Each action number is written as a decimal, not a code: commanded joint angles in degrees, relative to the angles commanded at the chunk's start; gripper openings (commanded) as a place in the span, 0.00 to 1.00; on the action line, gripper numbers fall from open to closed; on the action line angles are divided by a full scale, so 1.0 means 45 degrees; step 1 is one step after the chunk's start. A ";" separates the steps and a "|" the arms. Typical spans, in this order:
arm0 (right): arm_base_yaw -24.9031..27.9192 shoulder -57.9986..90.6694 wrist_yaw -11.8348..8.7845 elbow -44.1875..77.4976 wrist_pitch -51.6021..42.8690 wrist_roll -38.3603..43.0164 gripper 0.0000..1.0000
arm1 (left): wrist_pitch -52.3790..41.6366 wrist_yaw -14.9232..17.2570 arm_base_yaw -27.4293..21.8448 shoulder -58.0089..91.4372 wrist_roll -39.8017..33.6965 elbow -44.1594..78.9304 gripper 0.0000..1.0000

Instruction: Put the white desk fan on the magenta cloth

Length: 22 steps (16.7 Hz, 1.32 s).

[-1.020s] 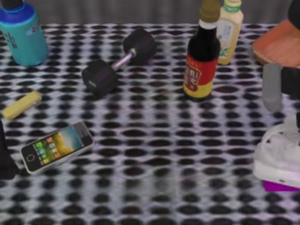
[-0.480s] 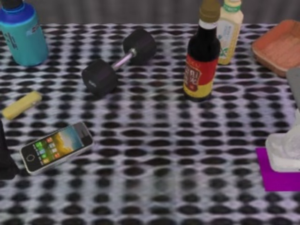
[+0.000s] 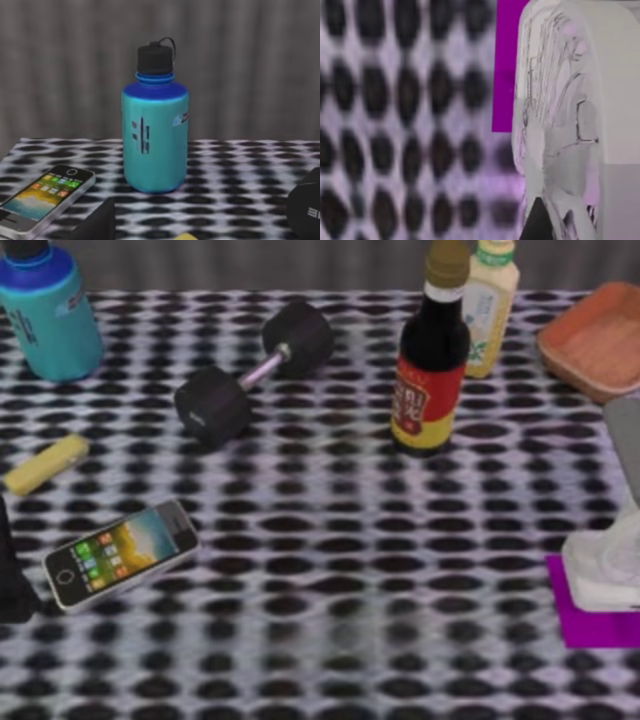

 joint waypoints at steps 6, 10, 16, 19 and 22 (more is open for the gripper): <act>-0.0028 0.0091 0.0008 -0.0848 0.0944 -0.0025 0.00 | 0.0000 0.0000 0.0000 0.0000 0.0000 0.0000 1.00; -0.0028 0.0091 0.0008 -0.0848 0.0944 -0.0025 0.23 | 0.0000 0.0000 0.0000 0.0000 0.0000 0.0000 1.00; -0.0028 0.0091 0.0008 -0.0848 0.0944 -0.0025 0.68 | 0.0000 0.0000 0.0000 0.0000 0.0000 0.0000 1.00; -0.0028 0.0091 0.0008 -0.0848 0.0944 -0.0025 0.90 | 0.0000 0.0000 0.0000 0.0000 0.0000 0.0000 1.00; -0.0028 0.0091 0.0008 -0.0848 0.0944 -0.0025 1.00 | 0.0000 0.0000 0.0000 0.0000 0.0000 0.0000 1.00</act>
